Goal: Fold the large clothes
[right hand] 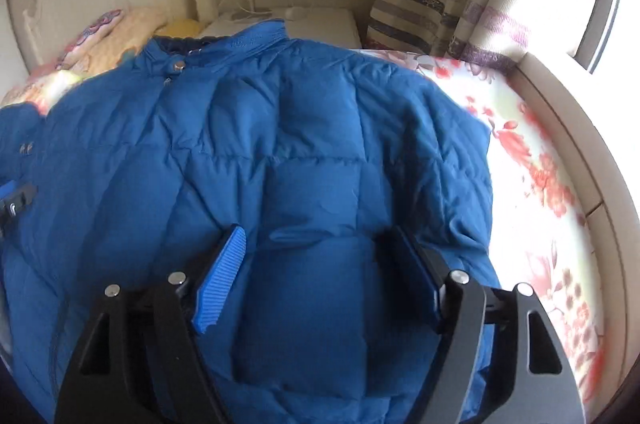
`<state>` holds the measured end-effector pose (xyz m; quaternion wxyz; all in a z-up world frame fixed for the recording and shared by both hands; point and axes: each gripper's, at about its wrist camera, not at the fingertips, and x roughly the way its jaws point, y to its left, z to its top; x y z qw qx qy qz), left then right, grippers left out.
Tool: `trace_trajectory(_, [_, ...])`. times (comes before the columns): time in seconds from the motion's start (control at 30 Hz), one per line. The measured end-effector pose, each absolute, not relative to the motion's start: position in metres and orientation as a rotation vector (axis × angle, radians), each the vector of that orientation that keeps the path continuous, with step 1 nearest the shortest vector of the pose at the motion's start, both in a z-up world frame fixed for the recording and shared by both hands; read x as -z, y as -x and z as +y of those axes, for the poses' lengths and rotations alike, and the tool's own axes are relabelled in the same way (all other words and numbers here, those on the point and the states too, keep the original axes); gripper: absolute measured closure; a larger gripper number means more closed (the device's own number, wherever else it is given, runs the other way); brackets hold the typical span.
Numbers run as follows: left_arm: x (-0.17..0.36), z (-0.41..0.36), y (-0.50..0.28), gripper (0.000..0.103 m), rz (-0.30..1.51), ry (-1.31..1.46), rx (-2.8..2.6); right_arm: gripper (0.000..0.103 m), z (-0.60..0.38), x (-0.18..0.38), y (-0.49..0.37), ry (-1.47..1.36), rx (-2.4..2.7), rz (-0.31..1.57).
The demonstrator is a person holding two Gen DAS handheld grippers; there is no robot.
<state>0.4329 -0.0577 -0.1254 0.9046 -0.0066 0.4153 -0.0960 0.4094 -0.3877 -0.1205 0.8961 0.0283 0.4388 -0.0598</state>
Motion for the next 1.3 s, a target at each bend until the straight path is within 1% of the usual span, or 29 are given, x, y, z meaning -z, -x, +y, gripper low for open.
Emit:
trace_trajectory(0.07, [0.125, -0.056, -0.433, 0.011, 0.854, 0.022, 0.203, 0.030, -0.393, 0.112, -0.401, -0.061, 0.214, 0.914])
trace_trajectory(0.17, [0.118, -0.046, -0.426, 0.011, 0.798, 0.086, 0.213, 0.029, -0.386, 0.100, -0.385, -0.102, 0.193, 0.832])
trace_trajectory(0.27, [0.102, -0.028, -0.414, 0.011, 0.697, 0.192, 0.250, 0.030, -0.379, 0.122, -0.382, -0.036, 0.159, 0.893])
trace_trajectory(0.33, [0.098, -0.015, -0.413, 0.011, 0.667, 0.244, 0.224, 0.031, -0.388, 0.124, -0.382, -0.080, 0.149, 0.889])
trace_trajectory(0.53, [0.115, 0.001, -0.430, 0.011, 0.774, 0.330, 0.161, 0.031, -0.386, 0.111, -0.363, -0.050, 0.227, 0.839])
trace_trajectory(0.7, [0.113, -0.005, -0.428, 0.011, 0.759, 0.294, 0.158, 0.030, -0.348, 0.119, -0.350, 0.136, 0.150, 0.833])
trace_trajectory(0.77, [0.104, 0.010, -0.424, 0.011, 0.717, 0.356, 0.149, 0.027, -0.353, 0.122, -0.355, 0.101, 0.160, 0.856])
trace_trajectory(0.8, [0.099, 0.021, -0.422, 0.011, 0.699, 0.390, 0.142, 0.026, -0.358, 0.123, -0.358, 0.078, 0.163, 0.861])
trace_trajectory(0.9, [0.083, 0.086, -0.414, 0.011, 0.631, 0.597, 0.062, 0.026, -0.364, 0.124, -0.357, 0.032, 0.151, 0.857])
trace_trajectory(1.03, [0.091, 0.209, -0.409, 0.011, 0.581, 0.905, -0.111, 0.026, -0.367, 0.124, -0.361, 0.031, 0.149, 0.861])
trace_trajectory(1.13, [0.101, 0.283, -0.402, 0.012, 0.536, 0.996, -0.231, 0.026, -0.368, 0.124, -0.358, 0.021, 0.145, 0.861])
trace_trajectory(1.23, [0.106, 0.338, -0.397, 0.012, 0.478, 1.047, -0.273, 0.026, -0.365, 0.125, -0.356, 0.021, 0.146, 0.862])
trace_trajectory(1.3, [0.105, 0.362, -0.404, 0.012, 0.472, 1.049, -0.294, 0.026, -0.365, 0.125, -0.358, 0.024, 0.148, 0.862])
